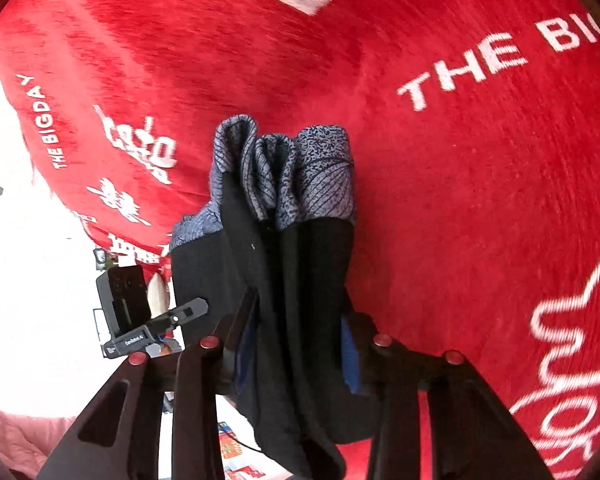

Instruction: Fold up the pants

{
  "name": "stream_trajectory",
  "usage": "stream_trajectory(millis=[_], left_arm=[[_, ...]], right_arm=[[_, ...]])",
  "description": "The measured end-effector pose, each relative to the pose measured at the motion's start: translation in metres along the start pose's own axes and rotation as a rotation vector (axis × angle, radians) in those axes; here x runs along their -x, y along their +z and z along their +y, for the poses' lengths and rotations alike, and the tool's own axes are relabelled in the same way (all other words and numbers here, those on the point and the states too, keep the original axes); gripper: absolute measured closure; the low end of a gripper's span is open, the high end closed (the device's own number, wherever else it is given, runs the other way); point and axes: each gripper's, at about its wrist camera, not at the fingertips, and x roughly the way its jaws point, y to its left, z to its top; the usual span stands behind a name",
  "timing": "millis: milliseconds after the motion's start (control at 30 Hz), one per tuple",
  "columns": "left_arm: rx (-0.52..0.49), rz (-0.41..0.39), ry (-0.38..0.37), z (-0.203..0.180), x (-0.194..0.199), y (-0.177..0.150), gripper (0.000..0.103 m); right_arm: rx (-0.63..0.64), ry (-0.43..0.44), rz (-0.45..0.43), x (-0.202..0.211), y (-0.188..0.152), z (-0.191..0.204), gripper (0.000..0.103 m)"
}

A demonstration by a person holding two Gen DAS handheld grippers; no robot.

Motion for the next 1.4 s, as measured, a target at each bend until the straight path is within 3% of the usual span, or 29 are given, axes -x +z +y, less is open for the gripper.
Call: stream_trajectory(millis=[233,433,533,600,700,967,1033,1100,1200,1300,1367,1400], left_arm=[[-0.017,0.006,0.015,-0.010,0.027,-0.039,0.043],[0.030,0.054,0.061,0.005,0.008,-0.079,0.042],[0.055,0.018,0.093,0.017,0.000,-0.090,0.026],[0.073,0.001,0.135,0.021,-0.002,-0.089,0.008],[0.080,-0.005,0.196,0.020,-0.002,-0.089,0.002],[0.031,-0.032,0.415,-0.007,0.020,-0.090,0.002],[0.013,-0.037,0.454,-0.017,0.029,-0.094,0.002],[-0.013,-0.037,0.486,-0.028,0.034,-0.098,0.002],[-0.040,-0.017,0.505,-0.045,0.037,-0.107,0.002],[-0.049,-0.001,0.525,-0.059,0.039,-0.119,0.002],[-0.049,-0.002,0.543,-0.068,0.039,-0.122,0.002],[-0.049,-0.007,0.554,-0.072,0.041,-0.124,0.002]], right_arm=[[-0.013,0.023,0.013,0.011,-0.038,0.020,0.064],[-0.042,-0.010,0.035,-0.001,-0.078,0.008,0.064],[-0.035,-0.058,0.024,-0.012,-0.089,-0.006,0.062],[-0.045,-0.069,-0.001,-0.013,-0.090,-0.011,0.057],[0.017,-0.168,-0.011,-0.016,-0.089,-0.002,0.046],[0.041,-0.403,-0.044,-0.003,-0.102,0.031,0.041],[0.044,-0.470,-0.056,0.003,-0.111,0.042,0.036],[0.057,-0.541,-0.065,0.008,-0.121,0.055,0.022],[0.105,-0.645,-0.078,0.009,-0.137,0.081,0.019],[0.133,-0.688,-0.080,0.008,-0.151,0.099,0.015],[0.144,-0.707,-0.082,0.005,-0.158,0.109,0.002],[0.148,-0.717,-0.088,0.004,-0.161,0.115,0.000]])
